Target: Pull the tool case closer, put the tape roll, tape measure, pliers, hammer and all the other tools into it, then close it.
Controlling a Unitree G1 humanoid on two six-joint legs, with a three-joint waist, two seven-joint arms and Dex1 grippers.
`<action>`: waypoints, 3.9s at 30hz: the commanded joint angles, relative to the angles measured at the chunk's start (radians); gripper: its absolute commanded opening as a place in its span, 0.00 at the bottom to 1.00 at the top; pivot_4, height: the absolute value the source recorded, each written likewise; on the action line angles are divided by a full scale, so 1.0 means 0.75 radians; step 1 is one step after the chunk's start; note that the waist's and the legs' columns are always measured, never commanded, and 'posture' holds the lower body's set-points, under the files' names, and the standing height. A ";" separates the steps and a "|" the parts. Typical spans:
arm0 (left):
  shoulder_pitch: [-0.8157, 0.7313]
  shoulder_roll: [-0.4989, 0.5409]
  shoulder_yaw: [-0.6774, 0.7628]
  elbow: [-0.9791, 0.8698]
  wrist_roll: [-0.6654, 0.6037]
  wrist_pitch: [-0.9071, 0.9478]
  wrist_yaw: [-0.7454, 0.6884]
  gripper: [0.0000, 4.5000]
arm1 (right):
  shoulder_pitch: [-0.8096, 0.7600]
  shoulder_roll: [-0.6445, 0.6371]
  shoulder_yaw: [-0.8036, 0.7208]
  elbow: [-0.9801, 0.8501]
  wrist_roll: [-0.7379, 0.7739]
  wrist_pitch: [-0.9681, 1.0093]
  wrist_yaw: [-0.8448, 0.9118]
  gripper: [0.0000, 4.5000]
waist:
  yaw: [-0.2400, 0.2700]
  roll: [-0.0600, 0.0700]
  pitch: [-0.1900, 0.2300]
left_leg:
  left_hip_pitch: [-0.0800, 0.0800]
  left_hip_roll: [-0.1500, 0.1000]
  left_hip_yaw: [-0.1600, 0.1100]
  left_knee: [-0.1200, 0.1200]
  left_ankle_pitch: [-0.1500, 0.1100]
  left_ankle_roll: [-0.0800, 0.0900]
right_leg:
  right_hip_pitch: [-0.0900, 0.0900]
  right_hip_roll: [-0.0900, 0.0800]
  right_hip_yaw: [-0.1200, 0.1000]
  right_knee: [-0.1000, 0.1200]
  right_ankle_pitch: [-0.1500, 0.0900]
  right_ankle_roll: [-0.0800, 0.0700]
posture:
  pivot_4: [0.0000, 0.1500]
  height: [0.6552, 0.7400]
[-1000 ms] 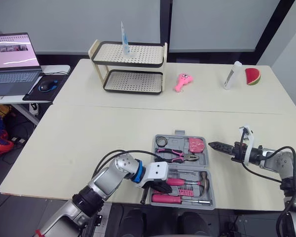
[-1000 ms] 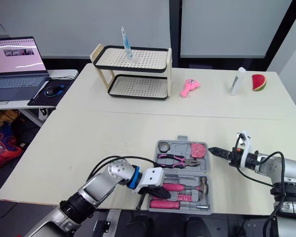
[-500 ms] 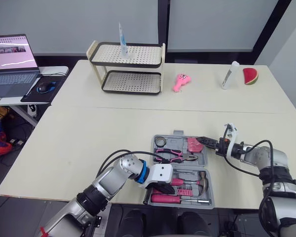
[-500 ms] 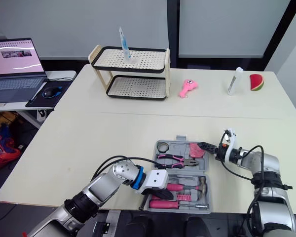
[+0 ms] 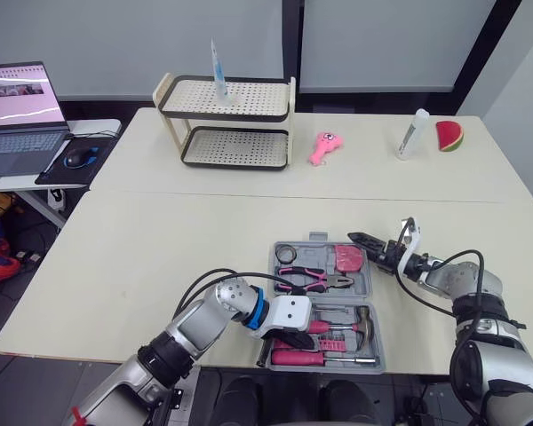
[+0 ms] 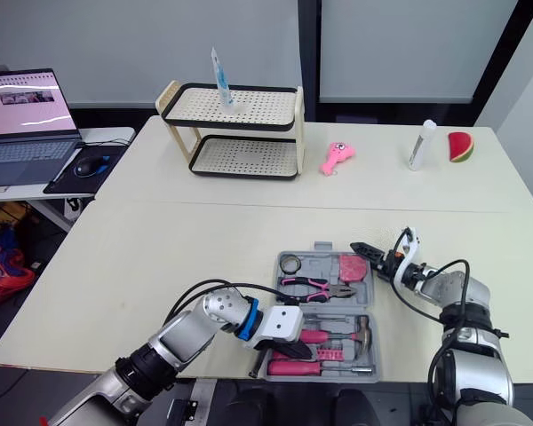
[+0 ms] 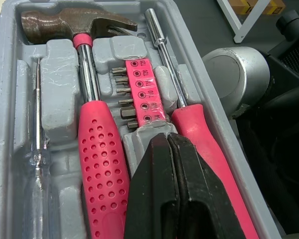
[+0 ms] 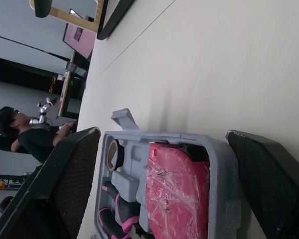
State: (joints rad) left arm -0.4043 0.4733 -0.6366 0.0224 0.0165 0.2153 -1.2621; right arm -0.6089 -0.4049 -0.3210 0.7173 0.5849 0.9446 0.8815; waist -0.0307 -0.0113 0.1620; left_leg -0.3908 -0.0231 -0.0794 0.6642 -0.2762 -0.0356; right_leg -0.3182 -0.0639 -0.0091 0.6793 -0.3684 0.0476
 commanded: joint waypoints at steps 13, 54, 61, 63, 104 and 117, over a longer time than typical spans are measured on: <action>0.027 0.046 0.157 -0.100 -0.050 0.000 0.092 0.00 | 0.110 -0.045 -0.110 -0.520 0.284 0.354 -0.048 0.96 | 0.001 0.001 0.000 | -0.001 0.000 -0.001 0.000 0.000 0.000 | -0.001 0.000 0.001 0.000 0.000 0.000 | 1.00 1.00; 0.296 0.424 0.392 -0.209 -0.026 -0.067 0.130 0.00 | 0.950 -1.000 0.580 -1.436 -0.437 -0.741 0.027 0.44 | 0.006 0.005 0.008 | -0.010 -0.001 0.001 0.000 -0.004 0.008 | -0.012 0.000 -0.001 0.002 0.000 0.001 | 1.00 1.00; 0.285 0.344 0.316 -0.225 0.028 -0.040 0.154 0.00 | 0.970 -0.910 0.699 -1.420 -0.612 -0.864 0.053 0.20 | 0.007 0.004 0.008 | -0.010 0.000 0.001 0.000 -0.004 0.007 | -0.011 0.001 -0.001 0.001 0.000 0.001 | 1.00 1.00; 0.282 0.318 0.296 -0.237 0.037 -0.020 0.162 0.00 | 0.981 -0.898 0.706 -1.453 -0.626 -0.845 0.060 0.14 | 0.009 0.004 0.008 | -0.010 0.000 0.000 0.000 -0.004 0.007 | -0.011 0.001 -0.001 0.001 0.000 0.001 | 1.00 1.00; 0.167 0.432 0.878 0.396 -0.316 -0.453 0.099 0.47 | 0.828 -0.823 0.247 -1.055 -0.446 -1.094 0.257 0.45 | 0.008 0.004 0.008 | -0.007 0.000 0.000 0.001 -0.001 0.002 | -0.008 0.000 -0.003 0.002 0.000 0.001 | 1.00 1.00; -0.005 0.401 0.968 0.626 -0.357 -0.411 0.154 1.00 | 0.712 -0.697 0.197 -0.963 -0.499 -1.129 0.090 1.00 | 0.004 0.004 0.008 | -0.006 -0.001 0.000 0.002 -0.001 0.002 | -0.007 0.000 -0.003 0.002 0.000 0.001 | 1.00 1.00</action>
State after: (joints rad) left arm -0.3969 0.7708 0.0612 0.4823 -0.2509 -0.0751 -1.1576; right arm -0.0627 -0.9283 -0.1357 0.0128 0.2098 0.1136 0.9686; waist -0.0279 -0.0080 0.1679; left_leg -0.3957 -0.0237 -0.0794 0.6655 -0.2768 -0.0344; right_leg -0.3237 -0.0642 -0.0115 0.6812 -0.3686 0.0480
